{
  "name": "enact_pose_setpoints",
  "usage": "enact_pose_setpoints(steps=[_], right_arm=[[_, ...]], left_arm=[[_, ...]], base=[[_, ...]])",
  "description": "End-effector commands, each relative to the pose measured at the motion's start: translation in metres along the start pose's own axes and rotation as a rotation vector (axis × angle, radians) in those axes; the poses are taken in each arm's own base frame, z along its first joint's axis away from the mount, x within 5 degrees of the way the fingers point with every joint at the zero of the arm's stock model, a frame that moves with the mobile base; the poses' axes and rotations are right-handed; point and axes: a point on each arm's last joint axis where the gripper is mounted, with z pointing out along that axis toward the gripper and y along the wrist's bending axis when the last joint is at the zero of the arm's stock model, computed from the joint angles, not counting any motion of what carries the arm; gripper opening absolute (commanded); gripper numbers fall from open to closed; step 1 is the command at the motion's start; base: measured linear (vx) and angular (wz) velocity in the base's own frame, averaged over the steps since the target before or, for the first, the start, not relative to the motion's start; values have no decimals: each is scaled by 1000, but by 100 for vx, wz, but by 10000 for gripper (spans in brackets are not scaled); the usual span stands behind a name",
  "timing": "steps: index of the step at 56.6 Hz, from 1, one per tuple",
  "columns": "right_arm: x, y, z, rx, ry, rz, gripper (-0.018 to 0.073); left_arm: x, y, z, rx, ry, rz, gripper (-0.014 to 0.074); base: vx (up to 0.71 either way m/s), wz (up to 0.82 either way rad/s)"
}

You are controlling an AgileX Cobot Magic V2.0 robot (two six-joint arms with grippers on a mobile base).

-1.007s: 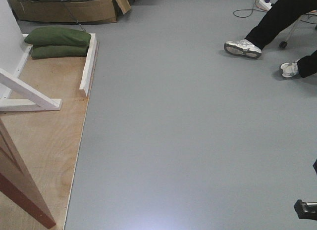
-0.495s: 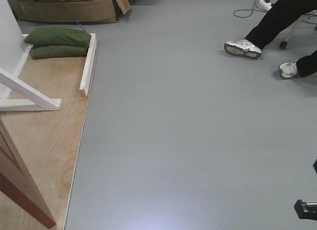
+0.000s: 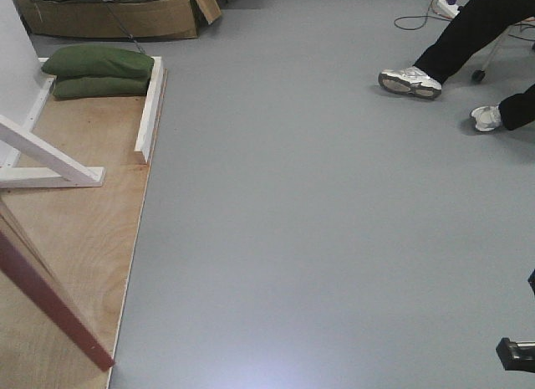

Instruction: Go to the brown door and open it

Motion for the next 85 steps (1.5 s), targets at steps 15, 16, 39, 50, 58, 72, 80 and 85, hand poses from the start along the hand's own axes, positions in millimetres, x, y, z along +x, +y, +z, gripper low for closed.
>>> enact_pose_setpoints(steps=[15,16,39,50,58,72,80,85], right_arm=[[-6,-1,-1,8,-90,-11,0],[-6,-1,-1,8,-90,-11,0],[-6,-1,-1,8,-90,-11,0],[-6,-1,-1,8,-90,-11,0],[-6,-1,-1,8,-90,-11,0],[-6,-1,-1,8,-90,-11,0],[-6,-1,-1,8,-90,-11,0],[-6,-1,-1,8,-90,-11,0]], left_arm=[[3,-26,-6,222,88,128,-3],[5,-27,-6,236,98,148,-3],[68,-17,23,359,372,314,-3],[90,-8,34,370,449,391,-3],[99,-8,46,383,473,387,-3],[109,-26,73,472,496,381,-3],[120,-24,84,481,518,381,-3],[127,-20,88,473,531,381,-3]], base=[[0,0],[0,0],[0,0],[0,0],[0,0],[0,0],[0,0],[0,0]])
